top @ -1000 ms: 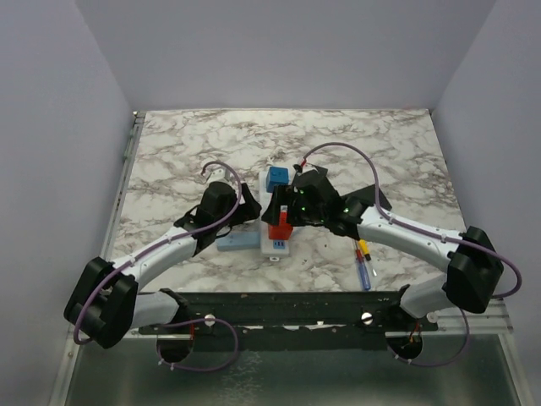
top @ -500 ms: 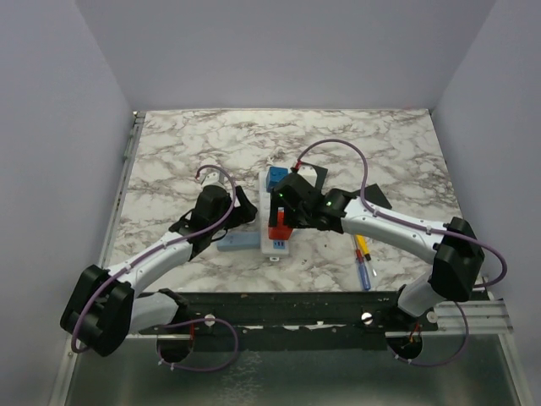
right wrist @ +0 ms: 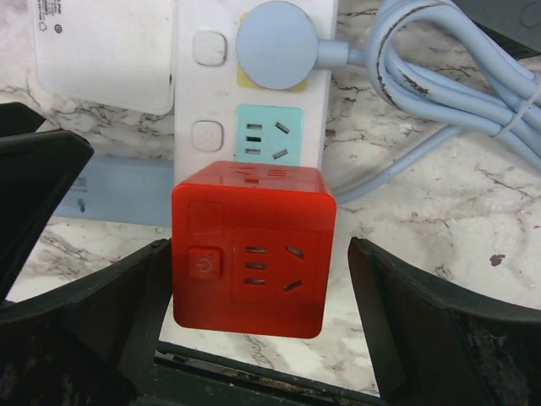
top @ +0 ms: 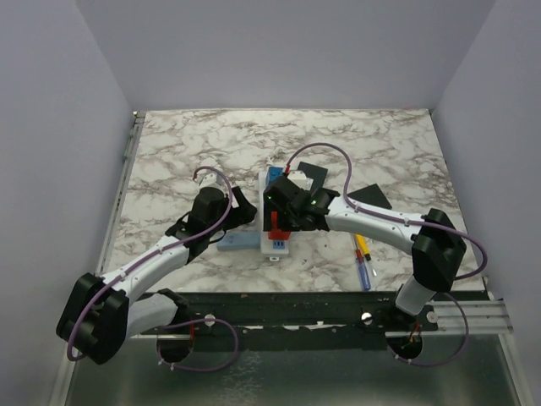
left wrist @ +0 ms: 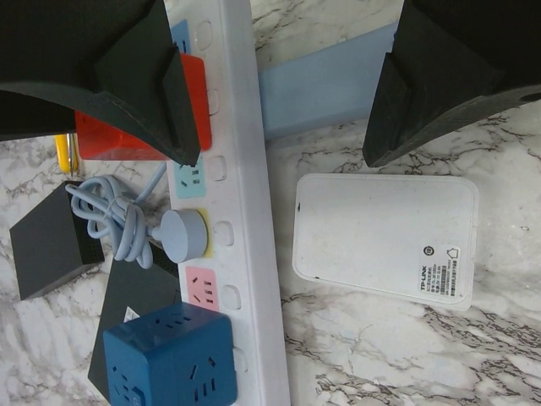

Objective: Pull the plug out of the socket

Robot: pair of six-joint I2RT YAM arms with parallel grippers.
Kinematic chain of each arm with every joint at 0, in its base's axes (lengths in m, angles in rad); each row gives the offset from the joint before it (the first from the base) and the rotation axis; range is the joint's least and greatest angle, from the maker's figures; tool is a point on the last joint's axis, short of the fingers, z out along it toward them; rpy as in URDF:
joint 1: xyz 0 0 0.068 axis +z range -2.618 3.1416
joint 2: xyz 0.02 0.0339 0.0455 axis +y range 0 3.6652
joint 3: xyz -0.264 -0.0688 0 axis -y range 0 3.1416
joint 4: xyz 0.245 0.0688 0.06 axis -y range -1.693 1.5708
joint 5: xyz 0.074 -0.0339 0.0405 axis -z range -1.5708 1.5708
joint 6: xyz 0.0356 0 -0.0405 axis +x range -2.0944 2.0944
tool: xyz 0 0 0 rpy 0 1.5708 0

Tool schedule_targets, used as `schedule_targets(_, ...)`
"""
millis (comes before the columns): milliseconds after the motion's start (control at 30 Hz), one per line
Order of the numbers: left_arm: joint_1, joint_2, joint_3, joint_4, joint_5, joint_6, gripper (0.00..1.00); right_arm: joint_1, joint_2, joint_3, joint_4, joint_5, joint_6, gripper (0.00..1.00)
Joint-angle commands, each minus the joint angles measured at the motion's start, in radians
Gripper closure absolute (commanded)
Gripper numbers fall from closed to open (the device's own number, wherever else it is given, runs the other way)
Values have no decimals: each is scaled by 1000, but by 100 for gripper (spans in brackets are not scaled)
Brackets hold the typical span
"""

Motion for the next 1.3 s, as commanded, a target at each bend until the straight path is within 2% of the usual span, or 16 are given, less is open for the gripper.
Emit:
schedule_targets(0, 6, -22, -16, 2, 19, -8, 13, 10, -8, -7, -20, 42, 19, 7)
schedule_targets(133, 6, -5, -6, 3, 32, -10, 13, 16, 15, 1, 17, 19, 25, 10)
schedule_targets(267, 6, -9, 0, 2, 44, -9, 13, 43, 47, 43, -20, 63, 33, 13)
schedule_targets(533, 6, -13, -3, 7, 54, -39, 13, 44, -4, -28, -1, 99, 59, 29)
schedule_targets(633, 6, -6, -5, 20, 60, -51, 13, 44, -30, -51, 29, 90, 57, 37)
schedule_targets(833, -3, 43, -9, 106, 113, -118, 13, 44, -63, -113, 92, 73, 51, 67)
schedule_targets(967, -52, 108, 0, 172, 118, -171, 13, 44, -126, -193, 178, 48, 37, 86)
schedule_targets(1067, -74, 164, 12, 201, 120, -191, 13, 44, -173, -255, 231, 39, 21, 97)
schedule_targets(1100, -77, 179, 13, 212, 119, -197, 13, 44, -186, -271, 245, 37, 20, 99)
schedule_targets(1267, -86, 252, 23, 259, 110, -217, 13, 44, -227, -325, 287, 29, 12, 100)
